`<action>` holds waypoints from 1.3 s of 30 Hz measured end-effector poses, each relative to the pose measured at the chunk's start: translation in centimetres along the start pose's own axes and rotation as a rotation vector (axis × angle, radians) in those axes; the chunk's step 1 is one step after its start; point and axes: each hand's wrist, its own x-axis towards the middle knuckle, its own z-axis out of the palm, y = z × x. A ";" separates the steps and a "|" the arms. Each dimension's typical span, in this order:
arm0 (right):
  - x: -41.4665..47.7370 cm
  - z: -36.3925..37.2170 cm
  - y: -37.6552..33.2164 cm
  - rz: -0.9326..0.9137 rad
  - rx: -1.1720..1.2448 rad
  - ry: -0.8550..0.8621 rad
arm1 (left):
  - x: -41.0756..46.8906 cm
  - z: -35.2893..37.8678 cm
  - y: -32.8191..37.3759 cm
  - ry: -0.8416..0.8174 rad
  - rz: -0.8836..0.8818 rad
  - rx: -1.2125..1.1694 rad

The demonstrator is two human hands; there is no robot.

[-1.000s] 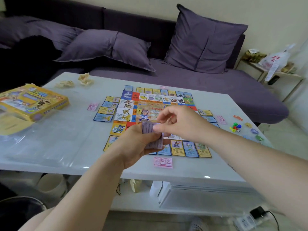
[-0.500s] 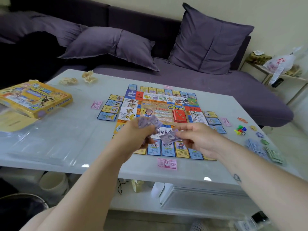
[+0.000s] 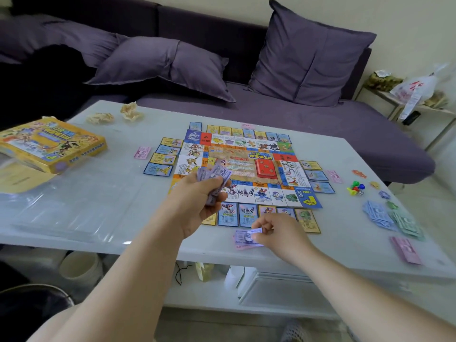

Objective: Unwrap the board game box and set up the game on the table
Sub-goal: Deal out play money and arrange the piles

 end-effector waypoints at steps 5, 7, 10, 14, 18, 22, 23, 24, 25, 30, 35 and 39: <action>-0.1 0.1 0.0 -0.003 -0.071 0.038 | 0.2 0.0 -0.2 -0.002 -0.004 0.042; -0.3 0.0 0.0 -0.009 -0.064 0.049 | 0.3 0.0 -0.3 0.000 -0.010 0.052; -0.6 -0.3 0.0 -0.009 -0.084 0.068 | 0.5 0.3 -0.5 0.002 -0.012 0.072; -0.4 -2.7 -0.6 -0.016 0.196 0.180 | 0.8 1.0 -0.9 -0.005 -0.001 0.133; -0.1 -6.2 -2.1 0.013 0.536 0.056 | 0.7 2.7 -2.1 -0.113 -0.005 0.227; 0.4 -7.5 -1.9 -0.008 0.523 -0.030 | 1.0 5.2 -3.0 -0.224 0.019 0.269; 0.5 -8.0 -1.5 -0.012 0.515 -0.037 | 1.2 5.8 -3.1 -0.233 0.023 0.275; 0.7 -8.5 -1.0 -0.016 0.516 -0.047 | 1.6 6.3 -3.2 -0.237 0.026 0.274; 0.9 -9.1 -0.3 -0.017 0.526 -0.057 | 2.0 6.8 -3.3 -0.233 0.023 0.269; 3.5 -12.3 4.3 0.055 0.558 -0.012 | 5.0 10.0 -3.6 -0.178 0.002 0.235; 8.3 -15.6 9.9 0.196 0.602 0.278 | 9.0 13.0 -3.3 -0.124 -0.054 0.108; 12.0 -17.4 13.7 0.214 0.456 0.506 | 12.3 15.4 -3.2 -0.117 -0.144 -0.005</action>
